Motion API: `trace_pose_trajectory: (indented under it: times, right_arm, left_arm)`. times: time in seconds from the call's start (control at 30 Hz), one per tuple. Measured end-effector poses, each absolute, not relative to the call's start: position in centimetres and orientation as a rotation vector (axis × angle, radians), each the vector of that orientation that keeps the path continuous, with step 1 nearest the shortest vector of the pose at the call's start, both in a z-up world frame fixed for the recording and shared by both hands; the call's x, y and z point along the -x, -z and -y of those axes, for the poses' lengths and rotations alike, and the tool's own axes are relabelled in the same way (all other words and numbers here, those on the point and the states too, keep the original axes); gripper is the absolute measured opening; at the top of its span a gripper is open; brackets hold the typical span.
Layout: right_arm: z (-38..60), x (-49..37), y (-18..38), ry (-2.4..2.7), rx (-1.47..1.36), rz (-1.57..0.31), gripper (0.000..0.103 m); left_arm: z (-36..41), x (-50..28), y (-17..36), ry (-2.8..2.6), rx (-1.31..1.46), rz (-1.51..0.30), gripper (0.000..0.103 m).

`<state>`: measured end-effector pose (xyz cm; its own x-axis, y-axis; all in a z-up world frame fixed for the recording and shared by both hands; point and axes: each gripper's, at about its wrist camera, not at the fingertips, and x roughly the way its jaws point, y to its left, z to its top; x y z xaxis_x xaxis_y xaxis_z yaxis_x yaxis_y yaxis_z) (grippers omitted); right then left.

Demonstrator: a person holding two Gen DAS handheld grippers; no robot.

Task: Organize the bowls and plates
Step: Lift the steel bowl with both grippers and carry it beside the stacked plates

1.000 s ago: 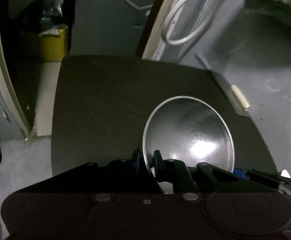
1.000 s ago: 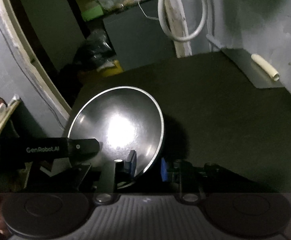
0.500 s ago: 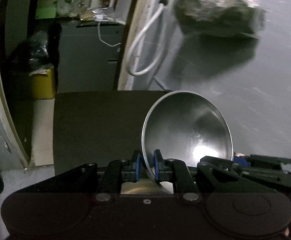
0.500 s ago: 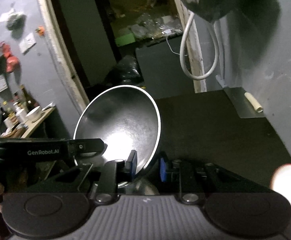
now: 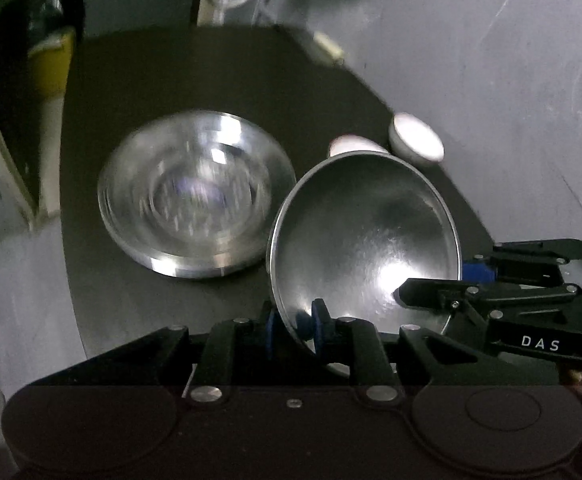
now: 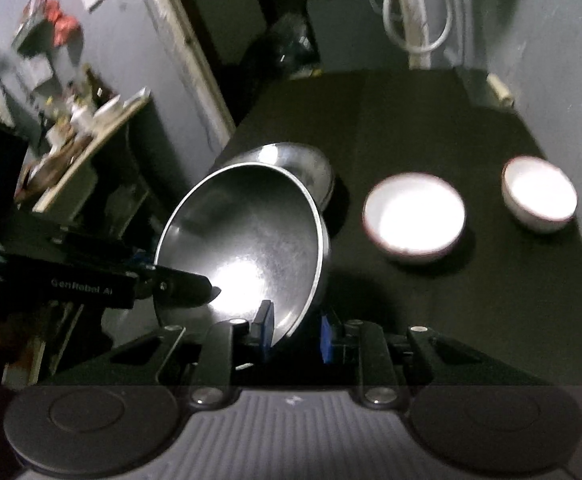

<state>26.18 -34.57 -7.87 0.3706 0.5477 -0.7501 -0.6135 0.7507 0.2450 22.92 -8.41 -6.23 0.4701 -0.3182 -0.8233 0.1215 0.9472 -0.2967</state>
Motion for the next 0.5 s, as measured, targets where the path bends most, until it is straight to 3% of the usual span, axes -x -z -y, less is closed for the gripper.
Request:
trace_pose_trajectory:
  times: [0.13, 0.5]
  right_arm:
    - [35.3, -24.9, 8.9, -0.795, 0.113, -1.021, 0.027]
    - [35.3, -25.0, 10.2, -0.859, 0.127, -1.145, 0.029]
  left_arm:
    - [8.6, -21.9, 7.7, 0.272, 0.267, -1.165, 0.019]
    - [9.2, -20.6, 8.9, 0.199, 0.287, -1.277, 0.019]
